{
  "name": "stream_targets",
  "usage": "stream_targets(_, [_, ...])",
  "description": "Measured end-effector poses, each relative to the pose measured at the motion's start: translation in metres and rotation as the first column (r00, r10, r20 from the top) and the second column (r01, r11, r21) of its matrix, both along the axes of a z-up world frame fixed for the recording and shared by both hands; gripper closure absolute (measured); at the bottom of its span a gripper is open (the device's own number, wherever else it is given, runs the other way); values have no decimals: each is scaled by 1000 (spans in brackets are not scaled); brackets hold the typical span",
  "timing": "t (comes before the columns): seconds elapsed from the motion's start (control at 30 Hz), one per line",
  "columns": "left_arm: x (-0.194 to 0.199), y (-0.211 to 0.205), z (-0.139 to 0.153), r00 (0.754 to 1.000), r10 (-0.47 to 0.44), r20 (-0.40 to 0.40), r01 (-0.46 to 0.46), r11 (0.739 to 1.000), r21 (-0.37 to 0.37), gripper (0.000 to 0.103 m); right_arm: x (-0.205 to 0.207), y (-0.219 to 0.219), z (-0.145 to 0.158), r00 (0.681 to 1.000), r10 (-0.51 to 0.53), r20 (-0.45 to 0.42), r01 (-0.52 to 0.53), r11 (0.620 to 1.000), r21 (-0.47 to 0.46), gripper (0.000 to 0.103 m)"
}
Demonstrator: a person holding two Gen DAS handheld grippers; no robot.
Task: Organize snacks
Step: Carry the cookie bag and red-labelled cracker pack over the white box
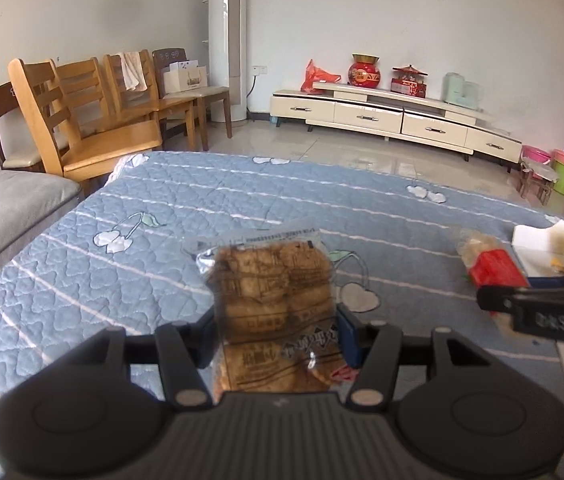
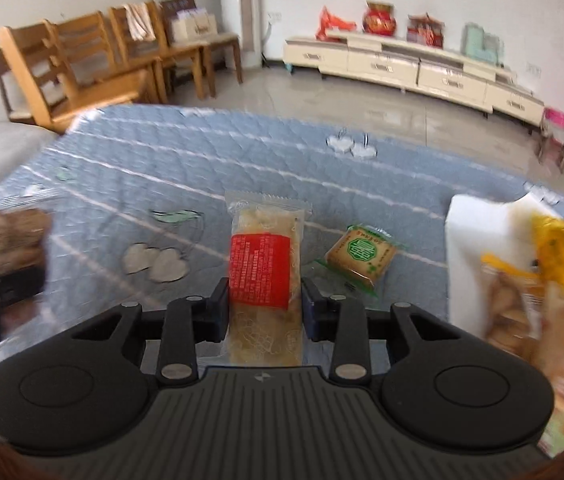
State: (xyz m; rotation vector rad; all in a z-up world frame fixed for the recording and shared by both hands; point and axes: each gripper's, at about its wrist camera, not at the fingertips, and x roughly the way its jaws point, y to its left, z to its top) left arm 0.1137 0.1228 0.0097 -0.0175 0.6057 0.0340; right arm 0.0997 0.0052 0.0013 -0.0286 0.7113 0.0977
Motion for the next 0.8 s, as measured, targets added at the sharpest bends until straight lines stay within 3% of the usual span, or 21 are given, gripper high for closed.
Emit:
stream_targets(0.37, [-59,-31,33,999,-30,40,30,999,13,46,-111,-20,50,996,-6,91,6,1000,5,60])
stream_targets(0.8, [-97,-78,59,988,-131,81,130,991,21,46,-180,-59,86,982,-76,176,81,996,-21,60])
